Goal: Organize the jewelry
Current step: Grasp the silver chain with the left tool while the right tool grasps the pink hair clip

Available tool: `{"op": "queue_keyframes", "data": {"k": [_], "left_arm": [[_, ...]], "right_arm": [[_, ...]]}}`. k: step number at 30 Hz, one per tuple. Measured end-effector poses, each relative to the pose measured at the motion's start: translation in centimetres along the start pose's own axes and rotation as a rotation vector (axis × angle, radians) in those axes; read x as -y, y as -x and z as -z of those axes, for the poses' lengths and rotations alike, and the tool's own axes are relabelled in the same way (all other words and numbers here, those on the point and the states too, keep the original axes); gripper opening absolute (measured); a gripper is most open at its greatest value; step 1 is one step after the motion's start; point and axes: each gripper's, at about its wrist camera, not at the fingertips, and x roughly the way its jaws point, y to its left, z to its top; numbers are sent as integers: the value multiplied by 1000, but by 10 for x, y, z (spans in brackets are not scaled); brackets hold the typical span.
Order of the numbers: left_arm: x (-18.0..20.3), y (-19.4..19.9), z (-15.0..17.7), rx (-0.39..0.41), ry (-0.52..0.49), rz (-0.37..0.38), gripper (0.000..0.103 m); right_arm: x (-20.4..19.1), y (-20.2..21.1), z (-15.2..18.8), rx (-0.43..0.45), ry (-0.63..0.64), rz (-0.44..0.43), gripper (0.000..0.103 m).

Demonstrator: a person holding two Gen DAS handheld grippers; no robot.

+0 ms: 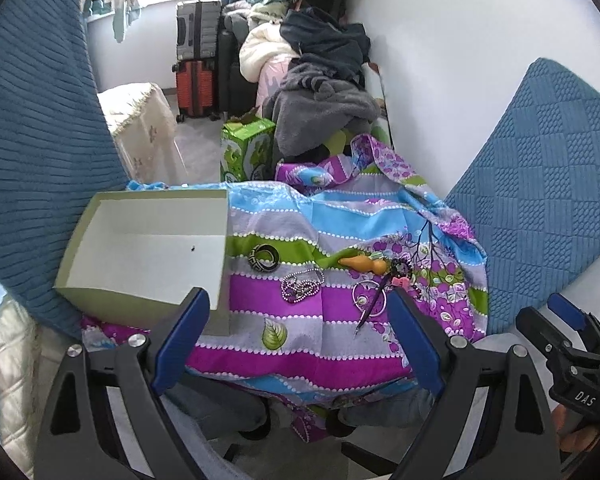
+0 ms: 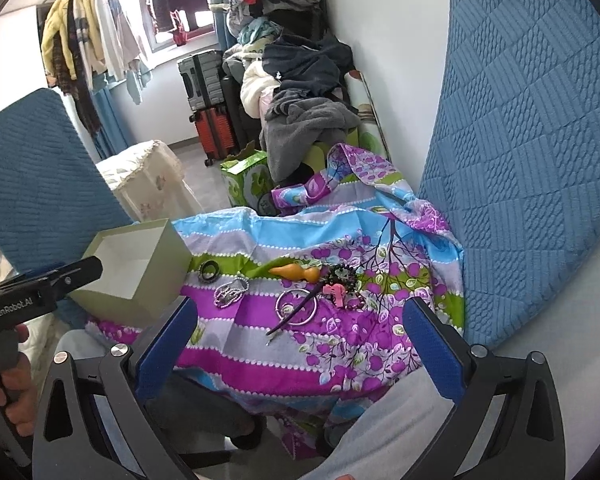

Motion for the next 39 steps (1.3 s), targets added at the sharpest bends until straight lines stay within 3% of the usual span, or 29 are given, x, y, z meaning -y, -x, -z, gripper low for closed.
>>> {"op": "queue_keyframes", "data": {"k": [6,11,14,29,39], "left_arm": [[12,-39,-6,-56,-23,28,89],[17,-73,-9,-96,-26,57,83],[18,-99,-9,-127,-24,78,75],[8,-208,10,-310,-8,82,52],[-4,-236,18,-336,-11,43,44]], "right_arm": [[15,-35,-4,-33,-35,-13,84],[26,-72,-4,-65,-54,-18,54],[32,-99,-4,-97,-58,-14,44],[54,-201,19,-235,-60,20,43],[64,-246,28,-329,-81,27,36]]}}
